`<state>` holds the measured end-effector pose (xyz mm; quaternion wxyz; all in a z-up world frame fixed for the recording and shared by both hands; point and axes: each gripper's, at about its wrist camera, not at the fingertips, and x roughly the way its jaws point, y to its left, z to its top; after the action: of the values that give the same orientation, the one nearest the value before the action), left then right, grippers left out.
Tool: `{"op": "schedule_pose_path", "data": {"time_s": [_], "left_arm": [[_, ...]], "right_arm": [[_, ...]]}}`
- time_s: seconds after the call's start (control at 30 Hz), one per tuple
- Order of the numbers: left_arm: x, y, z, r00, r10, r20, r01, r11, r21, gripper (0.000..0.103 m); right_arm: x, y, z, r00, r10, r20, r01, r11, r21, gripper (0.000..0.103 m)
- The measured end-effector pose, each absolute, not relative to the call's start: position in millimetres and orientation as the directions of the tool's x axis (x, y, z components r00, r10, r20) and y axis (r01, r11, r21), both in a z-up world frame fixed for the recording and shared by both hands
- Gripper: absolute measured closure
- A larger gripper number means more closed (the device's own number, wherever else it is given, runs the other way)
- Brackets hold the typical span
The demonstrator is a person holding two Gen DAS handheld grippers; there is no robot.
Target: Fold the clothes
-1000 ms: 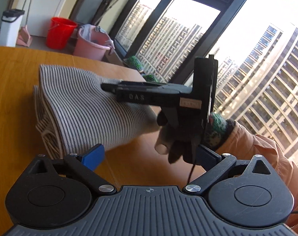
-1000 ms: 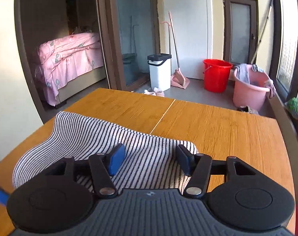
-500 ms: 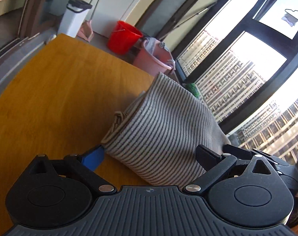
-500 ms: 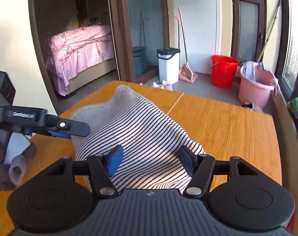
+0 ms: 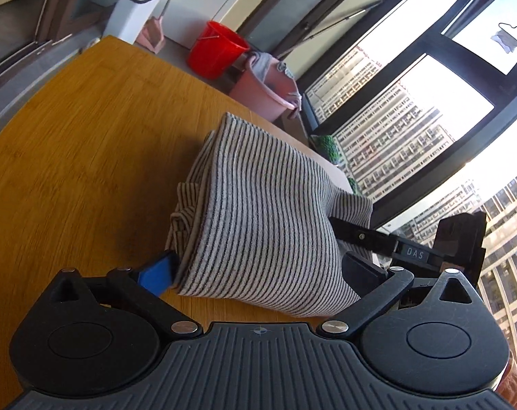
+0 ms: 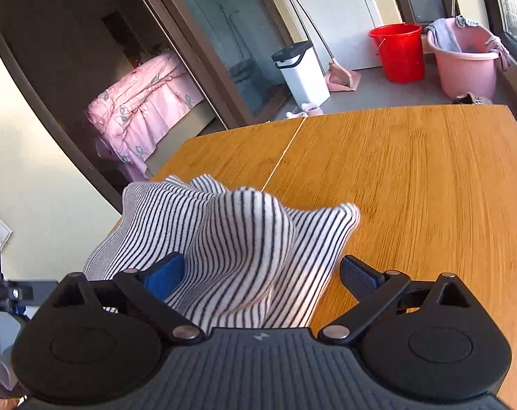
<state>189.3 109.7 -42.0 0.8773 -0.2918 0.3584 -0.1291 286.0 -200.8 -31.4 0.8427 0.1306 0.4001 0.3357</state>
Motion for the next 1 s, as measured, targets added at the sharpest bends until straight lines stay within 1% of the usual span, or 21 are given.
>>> {"op": "schedule_pose_path", "data": {"time_s": [0.03, 0.07, 0.1, 0.17, 0.27, 0.33, 0.4, 0.5, 0.53, 0.57, 0.63, 0.7, 0.73, 0.77, 0.8, 0.83, 0.87, 0.9, 0.93, 0.97, 1.0], "left_arm": [[187.4, 112.6, -37.3, 0.73, -0.424, -0.535, 0.031, 0.804, -0.594, 0.0], [185.5, 115.5, -32.6, 0.75, -0.412, -0.517, 0.044, 0.811, -0.584, 0.0], [183.8, 118.5, -28.1, 0.769, -0.4, -0.499, 0.054, 0.818, -0.573, 0.0], [184.6, 125.7, -22.6, 0.785, -0.37, -0.497, 0.039, 0.83, -0.556, 0.0], [185.9, 136.5, -14.4, 0.808, -0.324, -0.492, 0.016, 0.847, -0.531, 0.0], [186.7, 143.8, -8.9, 0.822, -0.292, -0.488, 0.0, 0.858, -0.514, 0.0], [178.2, 151.5, -3.8, 0.824, -0.279, -0.493, -0.009, 0.863, -0.505, 0.0], [159.0, 154.7, -1.8, 0.801, -0.296, -0.52, -0.008, 0.864, -0.504, 0.0], [152.1, 155.2, -2.4, 0.788, -0.322, -0.525, 0.006, 0.856, -0.517, 0.0], [149.8, 154.0, -3.8, 0.779, -0.341, -0.527, 0.013, 0.848, -0.529, 0.0], [146.0, 149.6, -9.3, 0.762, -0.383, -0.522, 0.028, 0.825, -0.564, 0.0], [145.6, 145.3, -15.5, 0.752, -0.405, -0.52, 0.033, 0.811, -0.584, 0.0], [145.9, 143.7, -18.4, 0.748, -0.41, -0.521, 0.032, 0.807, -0.59, 0.0], [144.6, 144.4, -20.6, 0.745, -0.417, -0.521, 0.031, 0.801, -0.598, 0.0], [143.1, 145.3, -22.6, 0.742, -0.424, -0.52, 0.03, 0.795, -0.606, 0.0], [141.0, 147.3, -23.1, 0.742, -0.427, -0.516, 0.031, 0.792, -0.61, 0.0], [138.8, 149.3, -23.7, 0.743, -0.43, -0.513, 0.033, 0.789, -0.613, 0.0], [136.7, 151.4, -24.1, 0.743, -0.433, -0.51, 0.035, 0.787, -0.616, 0.0], [134.7, 154.6, -23.8, 0.748, -0.43, -0.505, 0.035, 0.785, -0.618, 0.0], [133.6, 157.3, -23.2, 0.753, -0.427, -0.5, 0.033, 0.784, -0.619, 0.0], [132.5, 161.2, -22.7, 0.76, -0.421, -0.495, 0.028, 0.782, -0.623, 0.0]], "right_arm": [[277.8, -204.6, -32.8, 0.461, 0.679, -0.571, -0.429, 0.734, 0.527, 0.025], [268.3, -207.8, -33.6, 0.465, 0.685, -0.561, -0.388, 0.727, 0.567, 0.034], [256.6, -208.0, -32.8, 0.462, 0.685, -0.563, -0.361, 0.725, 0.587, 0.035], [230.0, -200.3, -26.6, 0.44, 0.684, -0.582, -0.377, 0.729, 0.572, 0.035], [181.4, -175.7, -7.6, 0.37, 0.693, -0.619, -0.526, 0.706, 0.475, 0.03], [157.1, -167.5, 7.1, 0.372, 0.672, -0.64, -0.601, 0.7, 0.386, 0.03], [139.8, -167.0, 27.0, 0.466, 0.614, -0.637, -0.64, 0.731, 0.237, 0.028], [123.7, -165.3, 58.4, 0.649, 0.533, -0.543, -0.622, 0.783, 0.025, 0.023], [122.2, -163.1, 67.4, 0.679, 0.528, -0.509, -0.616, 0.788, -0.005, 0.02], [124.3, -157.7, 73.0, 0.679, 0.547, -0.49, -0.629, 0.778, -0.003, 0.017], [132.4, -140.8, 77.6, 0.654, 0.592, -0.47, -0.667, 0.745, 0.01, 0.016], [146.0, -118.1, 70.2, 0.636, 0.607, -0.476, -0.694, 0.72, -0.008, 0.017], [155.0, -107.4, 63.5, 0.624, 0.603, -0.497, -0.7, 0.714, -0.014, 0.018], [165.4, -96.8, 54.6, 0.606, 0.593, -0.53, -0.705, 0.709, -0.013, 0.029], [174.0, -90.4, 46.3, 0.582, 0.589, -0.561, -0.709, 0.706, 0.005, 0.053], [180.9, -86.7, 39.3, 0.553, 0.592, -0.587, -0.713, 0.701, 0.036, 0.065], [184.3, -84.1, 34.9, 0.536, 0.595, -0.599, -0.712, 0.7, 0.059, 0.08], [182.7, -84.3, 36.8, 0.537, 0.601, -0.592, -0.71, 0.701, 0.067, 0.085], [179.4, -86.7, 44.0, 0.544, 0.611, -0.575, -0.711, 0.7, 0.07, 0.087], [176.4, -91.6, 54.9, 0.561, 0.621, -0.548, -0.711, 0.7, 0.066, 0.088], [173.7, -98.4, 68.0, 0.584, 0.627, -0.515, -0.707, 0.705, 0.056, 0.092]]}}
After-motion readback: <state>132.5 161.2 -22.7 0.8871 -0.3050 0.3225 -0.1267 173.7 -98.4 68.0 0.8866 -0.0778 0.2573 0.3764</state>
